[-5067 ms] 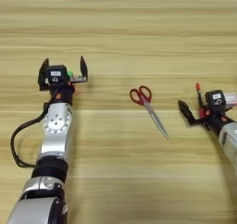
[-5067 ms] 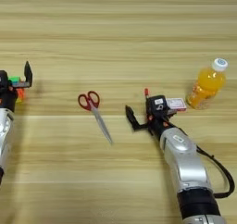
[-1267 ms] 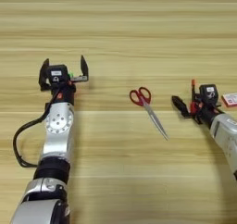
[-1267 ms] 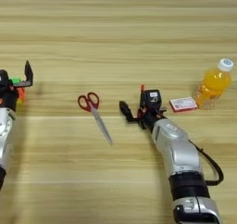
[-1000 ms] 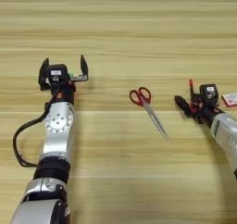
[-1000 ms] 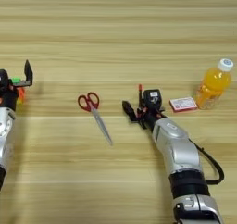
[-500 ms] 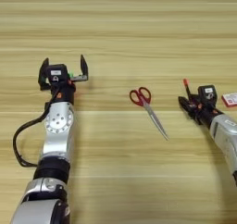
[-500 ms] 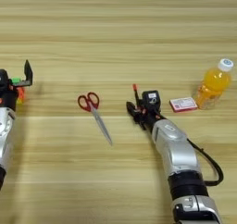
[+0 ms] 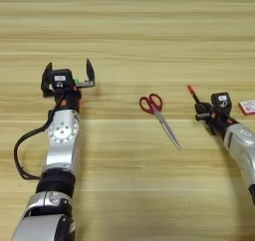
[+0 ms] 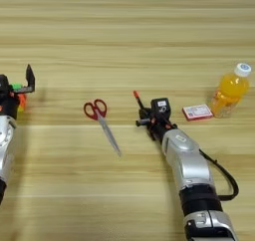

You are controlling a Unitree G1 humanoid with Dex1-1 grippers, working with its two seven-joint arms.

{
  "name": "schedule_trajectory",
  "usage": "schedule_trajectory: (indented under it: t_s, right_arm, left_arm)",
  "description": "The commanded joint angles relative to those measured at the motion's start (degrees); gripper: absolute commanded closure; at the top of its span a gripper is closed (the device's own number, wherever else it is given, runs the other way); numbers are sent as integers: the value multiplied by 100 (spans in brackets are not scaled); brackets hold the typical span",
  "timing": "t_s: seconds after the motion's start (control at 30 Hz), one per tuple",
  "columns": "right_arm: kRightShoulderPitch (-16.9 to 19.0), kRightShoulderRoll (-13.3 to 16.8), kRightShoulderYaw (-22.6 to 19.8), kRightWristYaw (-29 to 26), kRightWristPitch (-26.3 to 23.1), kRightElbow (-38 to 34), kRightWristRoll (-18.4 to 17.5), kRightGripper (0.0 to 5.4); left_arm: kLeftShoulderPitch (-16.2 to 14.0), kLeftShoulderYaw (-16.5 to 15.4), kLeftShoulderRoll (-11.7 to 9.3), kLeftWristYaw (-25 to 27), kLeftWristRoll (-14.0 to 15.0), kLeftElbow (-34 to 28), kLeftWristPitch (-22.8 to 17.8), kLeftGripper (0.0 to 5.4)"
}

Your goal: Move the objects on the table

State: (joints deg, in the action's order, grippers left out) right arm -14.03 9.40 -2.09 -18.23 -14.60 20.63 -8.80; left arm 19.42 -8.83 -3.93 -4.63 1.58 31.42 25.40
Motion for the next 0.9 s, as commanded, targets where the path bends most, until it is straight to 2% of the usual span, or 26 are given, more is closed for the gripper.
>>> schedule_trajectory:
  t_s: [0.03,0.47,0.9]
  right_arm:
    - [304,-58,146,-27,-258,396,102,480]
    - [226,-185,263,-194,-205,168,26,482]
    - [3,-450,650,-287,-808,-840,-118,487]
  left_arm:
    - [-15,-20,5,-36,17,-25,-71,0]
    - [5,-40,-11,-44,16,45,-64,0]
    - [25,-57,-8,-51,2,102,-43,0]
